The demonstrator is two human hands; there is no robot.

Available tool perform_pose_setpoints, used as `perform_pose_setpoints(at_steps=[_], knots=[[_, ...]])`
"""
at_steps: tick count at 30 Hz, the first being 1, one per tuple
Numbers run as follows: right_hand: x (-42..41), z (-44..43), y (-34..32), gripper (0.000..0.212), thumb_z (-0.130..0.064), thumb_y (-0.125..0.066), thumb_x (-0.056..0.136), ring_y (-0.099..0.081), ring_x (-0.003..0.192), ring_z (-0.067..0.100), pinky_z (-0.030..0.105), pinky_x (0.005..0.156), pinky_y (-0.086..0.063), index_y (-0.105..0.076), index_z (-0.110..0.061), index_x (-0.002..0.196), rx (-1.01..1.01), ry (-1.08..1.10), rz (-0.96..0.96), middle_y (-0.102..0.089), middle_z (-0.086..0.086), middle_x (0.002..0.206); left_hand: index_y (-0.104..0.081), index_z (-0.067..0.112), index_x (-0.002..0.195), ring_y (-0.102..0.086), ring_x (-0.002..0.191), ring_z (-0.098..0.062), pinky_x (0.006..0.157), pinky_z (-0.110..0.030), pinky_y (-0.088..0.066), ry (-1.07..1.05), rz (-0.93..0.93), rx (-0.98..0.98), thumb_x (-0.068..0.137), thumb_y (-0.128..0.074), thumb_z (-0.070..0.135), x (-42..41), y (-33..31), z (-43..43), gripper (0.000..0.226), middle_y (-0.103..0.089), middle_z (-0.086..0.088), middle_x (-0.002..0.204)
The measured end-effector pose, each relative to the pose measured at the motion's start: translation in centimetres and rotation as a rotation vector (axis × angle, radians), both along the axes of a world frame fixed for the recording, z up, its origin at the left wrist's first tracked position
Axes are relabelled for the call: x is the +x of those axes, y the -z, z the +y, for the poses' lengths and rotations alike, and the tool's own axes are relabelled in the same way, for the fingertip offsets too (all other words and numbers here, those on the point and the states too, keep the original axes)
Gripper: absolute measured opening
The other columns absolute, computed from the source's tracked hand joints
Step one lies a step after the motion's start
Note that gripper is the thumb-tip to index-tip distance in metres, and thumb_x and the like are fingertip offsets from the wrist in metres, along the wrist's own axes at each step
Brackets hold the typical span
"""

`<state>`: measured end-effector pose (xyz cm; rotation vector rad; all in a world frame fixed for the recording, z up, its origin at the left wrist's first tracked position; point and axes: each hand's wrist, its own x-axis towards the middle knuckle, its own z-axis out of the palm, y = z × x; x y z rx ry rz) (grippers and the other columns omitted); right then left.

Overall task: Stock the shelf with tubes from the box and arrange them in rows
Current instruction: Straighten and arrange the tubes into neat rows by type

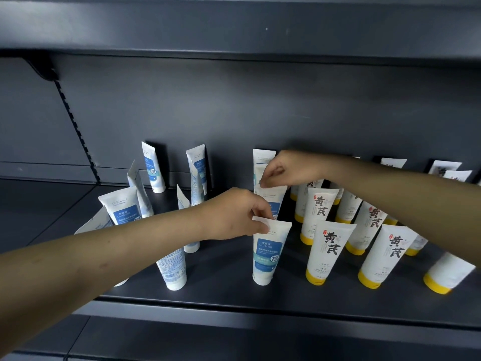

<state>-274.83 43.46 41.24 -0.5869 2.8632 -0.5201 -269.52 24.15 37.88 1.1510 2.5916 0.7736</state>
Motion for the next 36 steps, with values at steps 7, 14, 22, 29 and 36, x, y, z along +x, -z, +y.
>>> perform_pose_setpoints(at_steps=[7,14,22,29,36], knots=[[0.0,-0.1,0.7,0.02,-0.021,-0.073,0.08,-0.067,0.07,0.011,0.019,0.063,-0.053,-0.072,-0.01,0.097,0.028,0.003,0.01,-0.072,0.0,0.093,-0.071,0.018,0.099,-0.06,0.076,-0.002,0.073,-0.014,-0.049,-0.029,0.001,0.015,0.086,-0.066,0.022,-0.1,0.2,-0.2,0.014,-0.07,0.008,0.094],[0.0,-0.3,0.8,0.015,-0.017,-0.072,0.081,-0.068,0.067,0.015,0.018,0.06,-0.051,-0.072,-0.01,0.093,0.023,0.03,0.056,-0.07,-0.001,0.086,-0.071,0.015,0.097,-0.057,0.065,0.005,0.068,-0.012,-0.049,-0.033,-0.027,0.051,0.086,-0.067,0.02,0.2,0.2,-0.1,0.013,-0.071,0.003,0.091],[0.1,-0.4,0.8,0.021,-0.018,-0.071,0.081,-0.07,0.076,0.021,0.028,0.069,-0.056,-0.071,-0.007,0.099,0.021,0.037,0.046,-0.071,0.002,0.094,-0.071,0.011,0.099,-0.059,0.065,-0.001,0.069,-0.014,-0.05,-0.045,-0.046,0.068,0.087,-0.066,0.018,0.3,0.2,0.0,0.014,-0.071,0.001,0.091],[0.2,-0.5,0.6,0.016,-0.021,-0.07,0.082,-0.069,0.076,0.021,0.026,0.067,-0.053,-0.07,-0.011,0.096,0.07,0.039,0.038,-0.07,0.0,0.092,-0.071,0.009,0.097,-0.06,0.063,-0.004,0.066,-0.013,-0.05,-0.067,-0.066,0.095,0.086,-0.067,0.016,0.6,0.3,0.0,0.014,-0.071,-0.002,0.089],[0.9,-0.5,-0.2,0.019,-0.03,-0.072,0.08,-0.067,0.083,0.016,0.024,0.071,-0.05,-0.07,-0.019,0.095,0.132,0.037,0.045,-0.07,-0.005,0.092,-0.068,0.019,0.104,-0.058,0.073,0.006,0.072,-0.008,-0.046,-0.055,-0.057,-0.026,0.087,-0.065,0.021,0.4,-0.2,0.0,0.018,-0.069,0.009,0.099]])
